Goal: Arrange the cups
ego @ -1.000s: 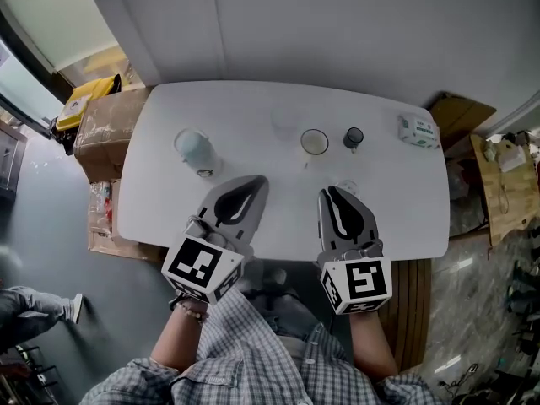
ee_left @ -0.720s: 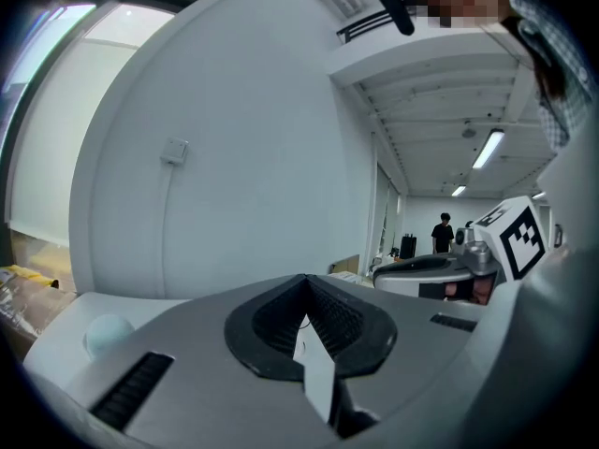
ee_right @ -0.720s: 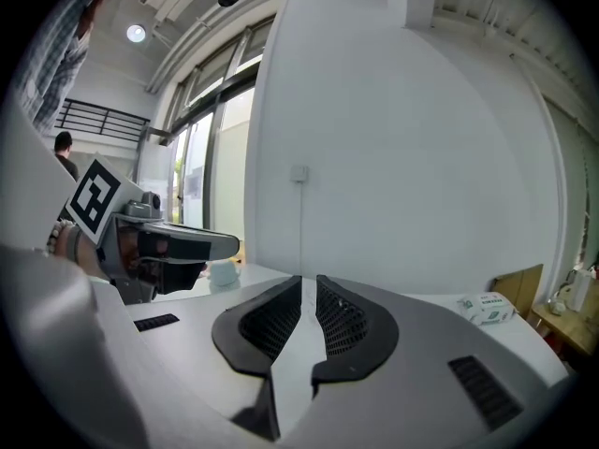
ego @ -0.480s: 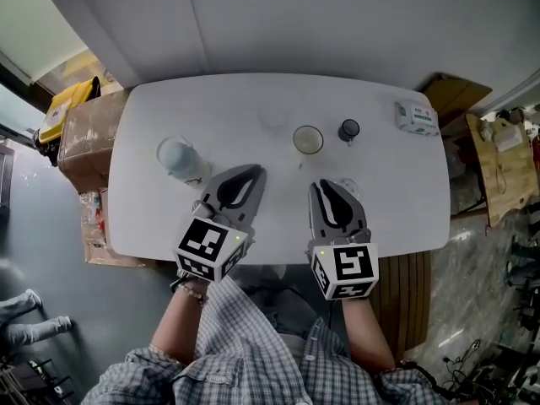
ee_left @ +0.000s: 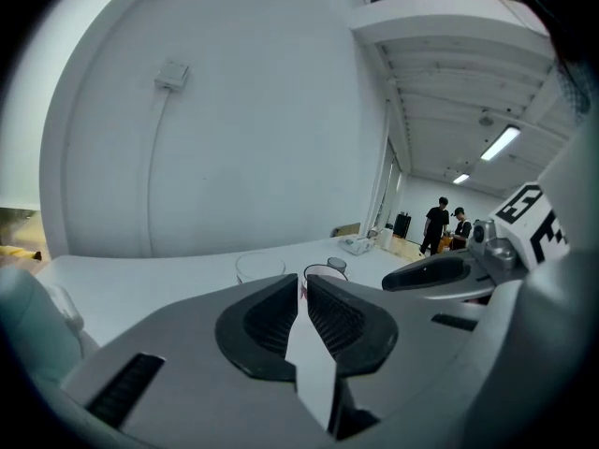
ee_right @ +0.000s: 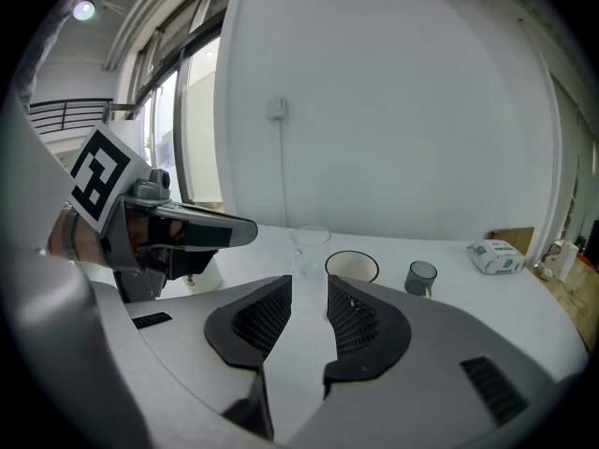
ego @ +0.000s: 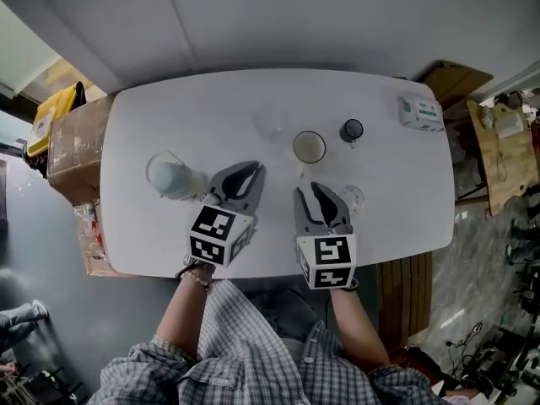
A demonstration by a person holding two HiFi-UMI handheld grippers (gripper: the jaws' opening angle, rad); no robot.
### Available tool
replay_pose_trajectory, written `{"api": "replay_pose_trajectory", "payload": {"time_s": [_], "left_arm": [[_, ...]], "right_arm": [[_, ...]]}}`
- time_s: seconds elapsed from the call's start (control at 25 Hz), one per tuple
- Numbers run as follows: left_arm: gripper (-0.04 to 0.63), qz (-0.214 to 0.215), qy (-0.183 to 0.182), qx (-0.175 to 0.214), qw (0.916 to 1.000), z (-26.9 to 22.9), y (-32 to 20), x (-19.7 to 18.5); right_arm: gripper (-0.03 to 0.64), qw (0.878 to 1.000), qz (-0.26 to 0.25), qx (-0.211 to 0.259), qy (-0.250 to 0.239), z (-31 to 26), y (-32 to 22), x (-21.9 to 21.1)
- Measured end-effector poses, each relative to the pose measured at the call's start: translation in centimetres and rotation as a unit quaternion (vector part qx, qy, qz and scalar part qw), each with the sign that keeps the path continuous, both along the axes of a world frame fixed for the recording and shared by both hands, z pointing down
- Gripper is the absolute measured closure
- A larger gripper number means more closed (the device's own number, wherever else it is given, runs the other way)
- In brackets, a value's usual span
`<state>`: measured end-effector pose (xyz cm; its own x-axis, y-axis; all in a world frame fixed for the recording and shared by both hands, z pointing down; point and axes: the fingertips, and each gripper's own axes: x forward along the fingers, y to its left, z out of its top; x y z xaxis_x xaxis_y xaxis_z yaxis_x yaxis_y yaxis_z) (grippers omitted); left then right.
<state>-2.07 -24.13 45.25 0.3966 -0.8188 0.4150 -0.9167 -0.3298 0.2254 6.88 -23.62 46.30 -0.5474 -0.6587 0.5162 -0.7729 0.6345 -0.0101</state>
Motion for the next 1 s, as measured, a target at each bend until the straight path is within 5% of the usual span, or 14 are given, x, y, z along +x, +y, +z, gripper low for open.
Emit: {"api": "replay_pose_trajectory", "payload": {"time_s": [0.2, 0.6, 1.0], "left_arm": [[0.529, 0.008, 0.001, -0.014, 0.9999, 2.4, -2.2, 0.0], [0.528, 0.008, -0.003, -0.063, 0.9980, 6.8, -4.6, -0.2], [0.531, 0.013, 0.009, -0.080, 0.9967, 7.7, -5.5, -0.1]], "right_arm": [[0.520, 0.999, 0.025, -0.029, 0.033, 3.4, -1.1, -0.1], [0.520, 0.994, 0.049, -0.047, 0.087, 7.0, -3.5, 0.0], [0.520, 0.995, 0.038, -0.043, 0.085, 7.0, -5.7, -0.4]]}}
